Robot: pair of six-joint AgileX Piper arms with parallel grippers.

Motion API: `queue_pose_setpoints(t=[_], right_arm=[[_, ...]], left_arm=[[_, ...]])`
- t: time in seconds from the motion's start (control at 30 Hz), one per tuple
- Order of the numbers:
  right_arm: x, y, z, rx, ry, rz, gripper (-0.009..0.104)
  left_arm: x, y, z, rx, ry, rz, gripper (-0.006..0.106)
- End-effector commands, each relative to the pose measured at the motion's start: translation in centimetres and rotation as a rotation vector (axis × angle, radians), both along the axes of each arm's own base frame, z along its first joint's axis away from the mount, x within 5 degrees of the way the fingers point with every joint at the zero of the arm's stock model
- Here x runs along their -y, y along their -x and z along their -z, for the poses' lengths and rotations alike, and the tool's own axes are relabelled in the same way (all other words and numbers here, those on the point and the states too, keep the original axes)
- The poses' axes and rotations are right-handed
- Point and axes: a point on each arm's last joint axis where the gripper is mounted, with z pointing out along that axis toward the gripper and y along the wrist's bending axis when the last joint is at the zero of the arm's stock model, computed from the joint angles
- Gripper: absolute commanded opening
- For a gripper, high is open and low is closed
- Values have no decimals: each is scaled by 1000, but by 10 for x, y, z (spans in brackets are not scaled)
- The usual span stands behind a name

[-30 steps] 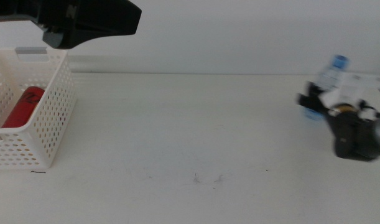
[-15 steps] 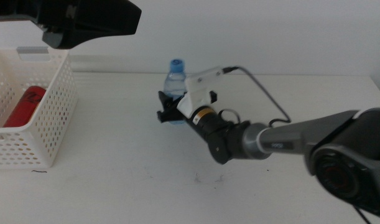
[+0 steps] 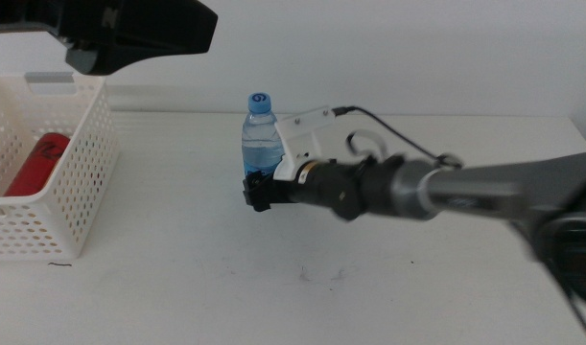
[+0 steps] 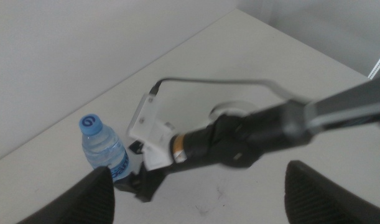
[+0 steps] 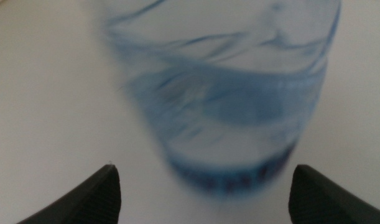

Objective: Use arms to grab the bottles and put them into the dustbin to the left of the table.

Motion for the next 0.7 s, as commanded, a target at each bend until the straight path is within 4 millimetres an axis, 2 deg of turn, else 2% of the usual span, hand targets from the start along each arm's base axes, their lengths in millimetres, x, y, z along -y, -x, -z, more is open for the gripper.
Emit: queue_pose_setpoints(t=[0.0,0.03,0.13,0.27,0.3,0.37,0.4,0.5,0.67], right_arm=[[11,23,-47,-72,27,-34,86],[17,32,-62,-87,30,-41,86],[42,69,-124,-126,14,-56,86],[85,131,-219,-105,16,-119,86],[96,144,-238,-67,15,-126,86],[116,162,-265,11,20,-108,86],[125,169,-275,42,20,-80,86],[140,178,-287,75,38,-14,86],[144,181,-292,97,26,1,86]], left_arm=[[1,0,0,3,10,0,94],[1,0,0,3,10,0,94],[1,0,0,3,10,0,94],[1,0,0,3,10,0,94],[1,0,0,3,10,0,94],[1,0,0,3,10,0,94],[1,0,0,3,10,0,94],[1,0,0,3,10,0,94],[1,0,0,5,8,1,94]])
